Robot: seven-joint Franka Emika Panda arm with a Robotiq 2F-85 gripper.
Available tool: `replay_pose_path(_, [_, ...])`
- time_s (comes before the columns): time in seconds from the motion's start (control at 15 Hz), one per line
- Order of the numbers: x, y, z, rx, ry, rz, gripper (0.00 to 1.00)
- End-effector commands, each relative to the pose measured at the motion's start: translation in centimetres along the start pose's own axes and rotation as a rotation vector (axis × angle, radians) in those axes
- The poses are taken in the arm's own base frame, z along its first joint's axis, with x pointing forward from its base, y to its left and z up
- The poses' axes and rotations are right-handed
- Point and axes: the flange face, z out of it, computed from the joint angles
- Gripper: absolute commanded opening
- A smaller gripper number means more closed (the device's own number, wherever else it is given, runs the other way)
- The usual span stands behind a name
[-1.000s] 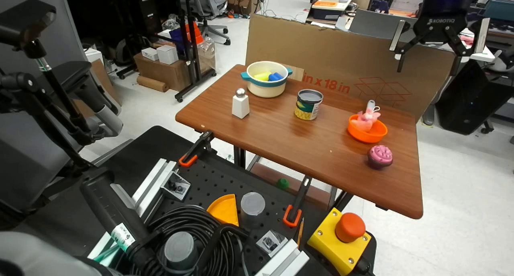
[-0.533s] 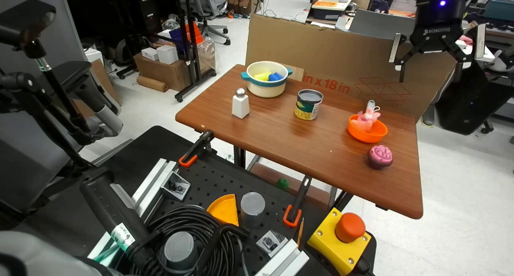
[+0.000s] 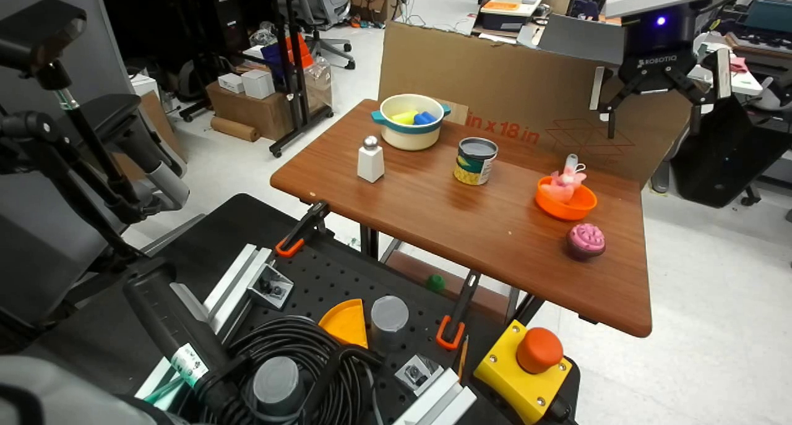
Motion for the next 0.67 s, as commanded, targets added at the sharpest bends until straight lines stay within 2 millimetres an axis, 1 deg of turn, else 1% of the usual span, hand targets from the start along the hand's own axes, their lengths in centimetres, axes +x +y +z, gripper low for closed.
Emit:
replay_pose_path(0.0, [0.0, -0.2, -0.4, -0.019, 0.044, -0.044, 1.00])
replay_pose_path(0.4, [0.2, 0.4, -1.2, 0.044, 0.149, -0.154, 1.00])
replay_pose_path(0.6, [0.2, 0.9, -1.0, 0.046, 0.140, -0.123, 1.00])
